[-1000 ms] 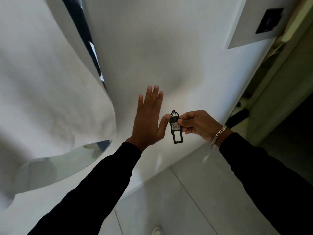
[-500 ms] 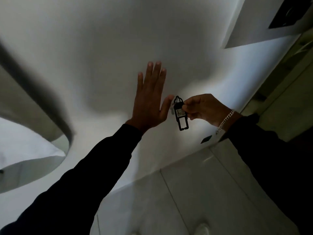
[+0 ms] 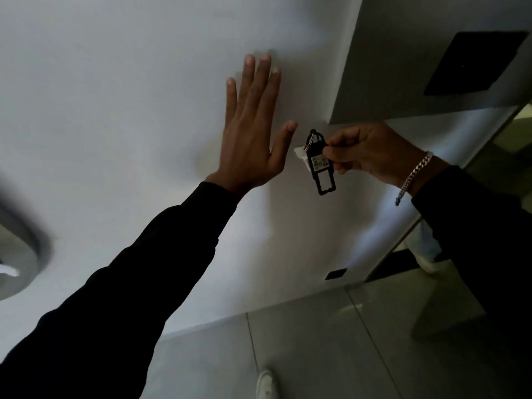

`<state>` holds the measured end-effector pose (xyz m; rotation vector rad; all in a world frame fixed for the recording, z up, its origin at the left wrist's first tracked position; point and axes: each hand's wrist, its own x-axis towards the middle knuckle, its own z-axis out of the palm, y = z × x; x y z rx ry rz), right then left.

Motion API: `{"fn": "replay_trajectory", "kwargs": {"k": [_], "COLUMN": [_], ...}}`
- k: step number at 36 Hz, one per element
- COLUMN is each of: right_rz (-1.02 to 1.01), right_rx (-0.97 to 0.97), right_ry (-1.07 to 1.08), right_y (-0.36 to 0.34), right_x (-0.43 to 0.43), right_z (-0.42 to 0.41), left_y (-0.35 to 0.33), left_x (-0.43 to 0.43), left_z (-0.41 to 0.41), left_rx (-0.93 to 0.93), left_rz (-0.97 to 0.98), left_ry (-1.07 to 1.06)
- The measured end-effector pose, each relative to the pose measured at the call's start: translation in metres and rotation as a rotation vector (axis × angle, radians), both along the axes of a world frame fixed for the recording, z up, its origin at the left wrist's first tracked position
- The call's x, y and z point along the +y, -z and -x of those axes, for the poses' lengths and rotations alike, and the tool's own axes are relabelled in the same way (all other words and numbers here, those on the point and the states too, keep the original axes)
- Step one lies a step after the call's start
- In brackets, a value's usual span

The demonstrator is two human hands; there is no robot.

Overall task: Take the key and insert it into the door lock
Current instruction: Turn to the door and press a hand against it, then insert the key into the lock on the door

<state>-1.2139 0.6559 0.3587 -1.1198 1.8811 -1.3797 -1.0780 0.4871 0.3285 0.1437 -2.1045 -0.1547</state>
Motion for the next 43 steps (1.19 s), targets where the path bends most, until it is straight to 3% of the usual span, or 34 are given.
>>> {"fn": "replay_trajectory", "kwargs": {"k": [13, 26, 35, 43], "right_rz": [0.198, 0.34, 0.387, 0.38], "right_rx": [0.163, 0.271, 0.254, 0.253], "right_ry": [0.015, -0.067, 0.012, 0.101], "right_y": [-0.065, -0.13, -0.13, -0.125], "right_x": [0.037, 0.102, 0.114, 0.115], "right_z": [0.098, 0.21, 0.254, 0.273], "left_y": [-0.044, -0.066, -0.075, -0.081], "left_x": [0.04, 0.104, 0.119, 0.104], "left_z": [0.107, 0.196, 0.243, 0.268], "left_rx": [0.065, 0.061, 0.01, 0.094], "left_rz": [0.123, 0.184, 0.327, 0.499], "left_ry": [0.022, -0.206, -0.309, -0.451]}}
